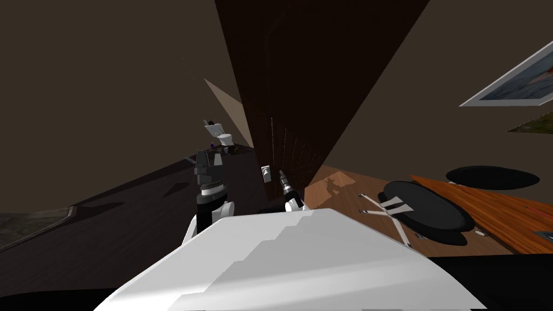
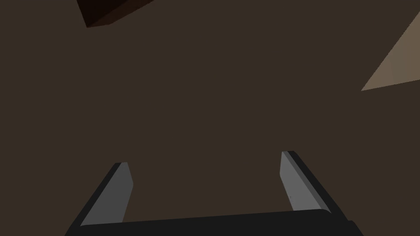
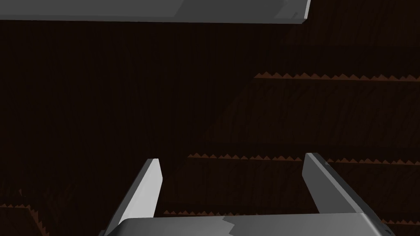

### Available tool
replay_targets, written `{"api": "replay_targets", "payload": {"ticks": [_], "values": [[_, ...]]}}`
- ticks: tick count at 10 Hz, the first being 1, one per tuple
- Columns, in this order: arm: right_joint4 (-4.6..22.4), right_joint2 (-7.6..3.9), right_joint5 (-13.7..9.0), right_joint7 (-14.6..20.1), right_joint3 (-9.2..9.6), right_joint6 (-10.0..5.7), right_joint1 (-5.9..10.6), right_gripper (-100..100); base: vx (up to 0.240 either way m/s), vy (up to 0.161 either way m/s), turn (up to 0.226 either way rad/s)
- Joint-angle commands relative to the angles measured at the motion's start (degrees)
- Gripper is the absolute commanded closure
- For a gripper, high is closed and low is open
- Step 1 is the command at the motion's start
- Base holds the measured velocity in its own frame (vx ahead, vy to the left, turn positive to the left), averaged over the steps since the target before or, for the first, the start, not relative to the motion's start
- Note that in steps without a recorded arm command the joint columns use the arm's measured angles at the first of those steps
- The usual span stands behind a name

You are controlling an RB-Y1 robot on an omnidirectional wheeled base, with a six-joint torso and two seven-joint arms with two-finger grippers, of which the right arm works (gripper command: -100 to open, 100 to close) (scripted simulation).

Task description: Push the door open

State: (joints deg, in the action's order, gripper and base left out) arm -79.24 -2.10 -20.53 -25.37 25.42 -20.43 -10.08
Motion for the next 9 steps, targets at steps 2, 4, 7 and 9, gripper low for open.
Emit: {"api": "replay_targets", "payload": {"ticks": [2,4,7,9], "values": [[3.63,-0.21,-0.13,1.18,-1.04,-0.33,3.63,-100,-0.117,-0.087,-0.013],[5.31,-0.24,-0.19,1.69,-1.51,-0.51,5.29,-100,-0.079,-0.077,-0.002],[8.84,-0.16,-0.31,2.77,-2.49,-0.87,8.79,-100,-0.081,-0.064,-0.006],[11.59,0.02,-0.4,3.6,-3.25,-1.16,11.5,-100,-0.102,-0.062,-0.004]]}}
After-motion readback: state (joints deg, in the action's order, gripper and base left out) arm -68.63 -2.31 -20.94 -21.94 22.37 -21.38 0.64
